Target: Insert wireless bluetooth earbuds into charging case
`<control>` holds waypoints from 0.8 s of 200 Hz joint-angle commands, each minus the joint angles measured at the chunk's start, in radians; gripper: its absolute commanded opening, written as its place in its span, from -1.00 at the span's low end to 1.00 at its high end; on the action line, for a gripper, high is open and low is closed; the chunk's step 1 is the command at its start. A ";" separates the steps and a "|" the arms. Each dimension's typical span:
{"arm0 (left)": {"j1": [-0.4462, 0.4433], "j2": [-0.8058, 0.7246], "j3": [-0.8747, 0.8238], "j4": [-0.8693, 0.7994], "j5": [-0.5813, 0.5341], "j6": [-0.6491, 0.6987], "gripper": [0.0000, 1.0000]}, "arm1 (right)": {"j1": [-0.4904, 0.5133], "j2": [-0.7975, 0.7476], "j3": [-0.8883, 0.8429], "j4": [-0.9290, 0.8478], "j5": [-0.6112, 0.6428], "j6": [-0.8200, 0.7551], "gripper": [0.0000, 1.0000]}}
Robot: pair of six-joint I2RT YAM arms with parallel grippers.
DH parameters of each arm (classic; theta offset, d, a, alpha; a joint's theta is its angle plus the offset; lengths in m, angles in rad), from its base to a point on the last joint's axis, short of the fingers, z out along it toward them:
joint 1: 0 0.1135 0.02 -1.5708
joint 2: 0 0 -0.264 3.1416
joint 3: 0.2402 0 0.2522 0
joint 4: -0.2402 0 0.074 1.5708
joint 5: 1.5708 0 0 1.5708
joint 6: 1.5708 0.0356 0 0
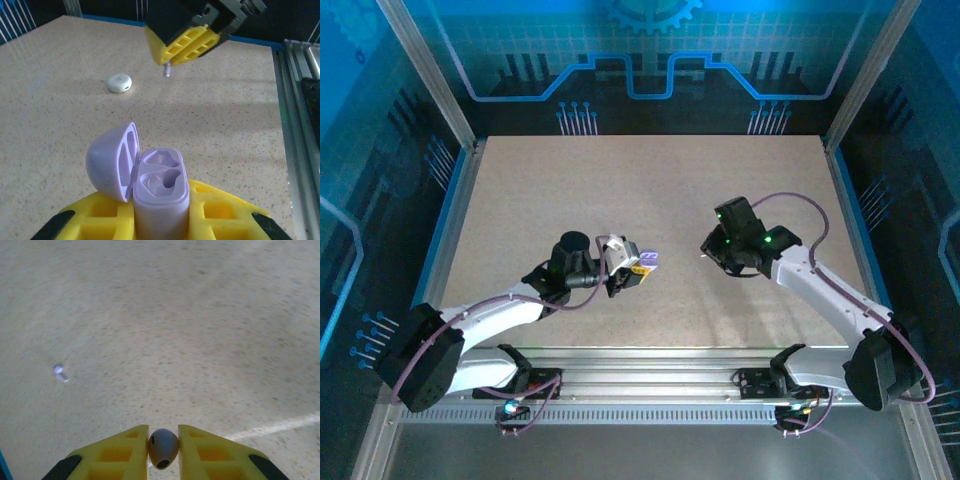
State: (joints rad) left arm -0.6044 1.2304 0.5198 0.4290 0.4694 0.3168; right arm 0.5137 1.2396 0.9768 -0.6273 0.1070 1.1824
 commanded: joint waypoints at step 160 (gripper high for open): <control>-0.046 -0.086 0.019 0.058 -0.168 0.264 -0.67 | 0.283 -0.148 0.013 0.396 0.115 -0.651 -0.55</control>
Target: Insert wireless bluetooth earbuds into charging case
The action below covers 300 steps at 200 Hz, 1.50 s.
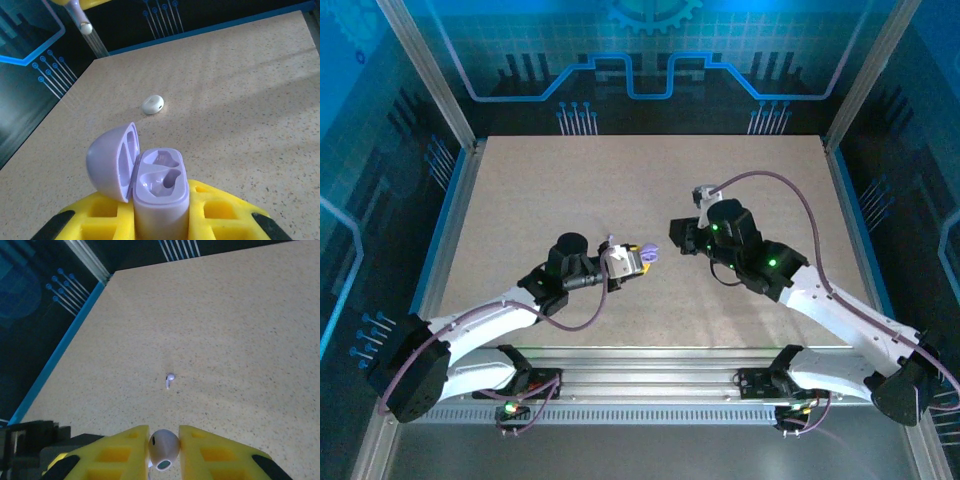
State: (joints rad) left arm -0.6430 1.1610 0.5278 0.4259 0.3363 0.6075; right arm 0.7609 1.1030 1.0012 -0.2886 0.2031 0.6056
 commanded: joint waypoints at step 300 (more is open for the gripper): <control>0.003 0.016 0.077 -0.022 -0.191 -0.172 -0.65 | -0.337 0.403 0.214 -0.592 -0.216 -0.106 -0.28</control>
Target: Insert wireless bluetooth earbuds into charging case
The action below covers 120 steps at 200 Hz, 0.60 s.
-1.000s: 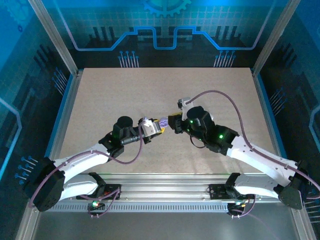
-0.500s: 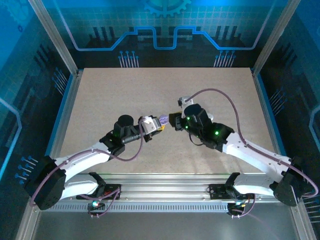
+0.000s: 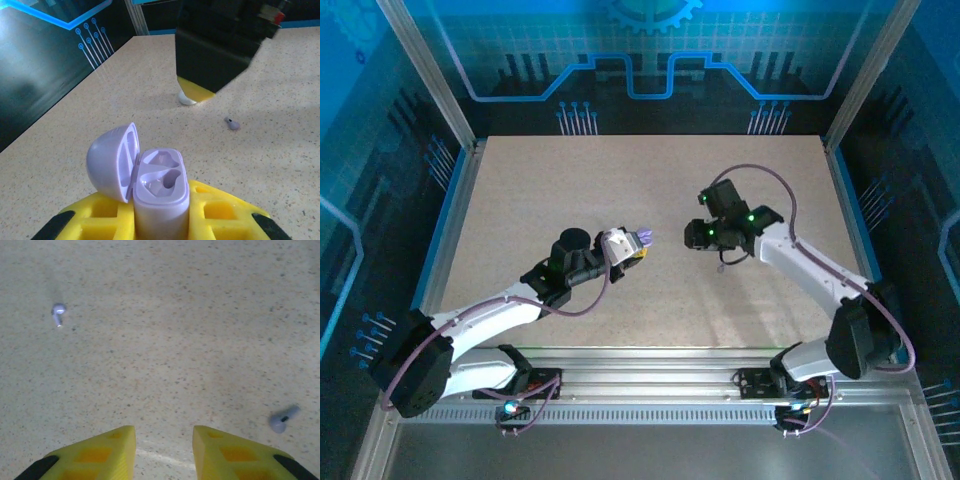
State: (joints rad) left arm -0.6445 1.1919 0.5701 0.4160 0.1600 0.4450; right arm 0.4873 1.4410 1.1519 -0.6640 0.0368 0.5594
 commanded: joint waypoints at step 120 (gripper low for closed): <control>0.017 -0.043 0.037 -0.037 -0.019 -0.009 -0.64 | -0.230 0.374 0.186 -0.268 -0.185 -0.123 -0.05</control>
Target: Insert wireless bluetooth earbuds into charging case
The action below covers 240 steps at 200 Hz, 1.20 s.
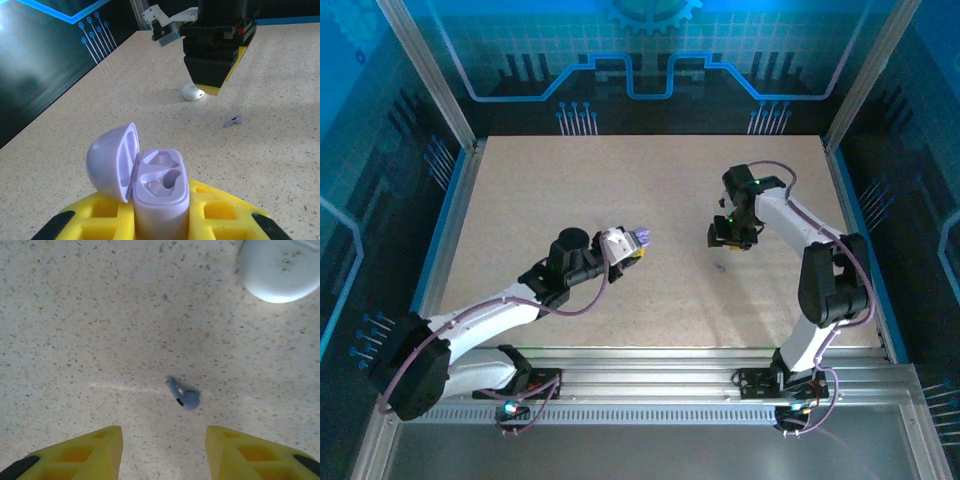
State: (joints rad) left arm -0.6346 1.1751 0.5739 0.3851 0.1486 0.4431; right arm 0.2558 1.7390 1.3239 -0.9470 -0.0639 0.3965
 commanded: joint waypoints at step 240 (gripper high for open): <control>0.014 -0.032 0.039 -0.029 -0.011 0.005 -0.64 | 0.064 0.178 -0.030 0.021 -0.088 0.020 -0.35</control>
State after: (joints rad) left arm -0.6254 1.1584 0.5816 0.3622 0.1448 0.4458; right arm 0.3046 1.9526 1.3144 -0.8894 -0.1398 0.4290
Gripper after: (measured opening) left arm 0.215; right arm 0.331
